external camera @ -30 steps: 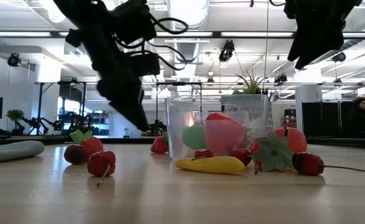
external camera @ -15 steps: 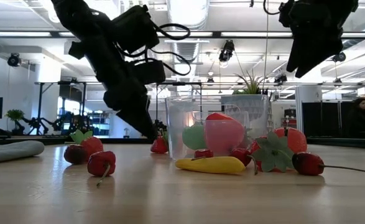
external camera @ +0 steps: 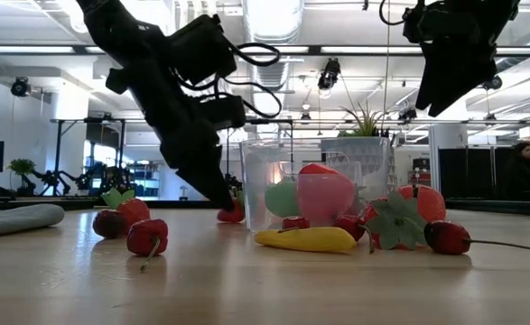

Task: Pick and placing Produce into tupperware
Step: Put the red strawberry into the transparent bin

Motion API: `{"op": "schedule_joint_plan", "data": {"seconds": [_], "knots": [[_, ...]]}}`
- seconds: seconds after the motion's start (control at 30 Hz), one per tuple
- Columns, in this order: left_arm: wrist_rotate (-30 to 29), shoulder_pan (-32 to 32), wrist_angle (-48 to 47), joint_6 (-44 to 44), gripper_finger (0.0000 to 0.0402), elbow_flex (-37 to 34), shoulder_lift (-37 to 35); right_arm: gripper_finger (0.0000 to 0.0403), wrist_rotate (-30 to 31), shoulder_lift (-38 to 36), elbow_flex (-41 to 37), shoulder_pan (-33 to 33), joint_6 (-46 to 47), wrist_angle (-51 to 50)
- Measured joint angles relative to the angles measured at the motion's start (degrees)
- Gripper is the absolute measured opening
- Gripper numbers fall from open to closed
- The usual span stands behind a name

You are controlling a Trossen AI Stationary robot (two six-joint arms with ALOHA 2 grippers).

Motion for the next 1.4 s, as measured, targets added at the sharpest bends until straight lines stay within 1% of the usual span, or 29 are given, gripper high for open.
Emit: {"op": "schedule_joint_plan", "data": {"seconds": [0.2,0.47,0.83,1.03,1.27,1.4], "knots": [[-0.2,0.0,0.4,0.0,0.0158,0.9,0.3,0.0264,0.0,0.0,0.0,0.0,0.0,0.0],[-0.4,0.0,0.9,-0.3,0.0158,1.1,0.6,0.0271,0.0,0.0,0.0,0.0,0.0,0.0],[-0.4,0.0,0.9,-1.4,0.0157,0.7,0.6,0.0264,0.0,0.0,-0.1,0.0,0.0,0.0],[-0.4,0.0,0.9,-1.4,0.0156,0.4,0.6,0.0271,0.0,0.0,-0.1,0.0,0.0,0.0],[-0.3,0.0,0.9,-1.4,0.0124,0.4,0.6,0.0266,0.0,0.0,-0.1,0.0,0.0,0.1],[-0.3,0.0,0.9,-1.4,0.0122,0.4,0.6,0.0266,0.0,0.0,-0.1,0.0,0.0,0.1]]}}
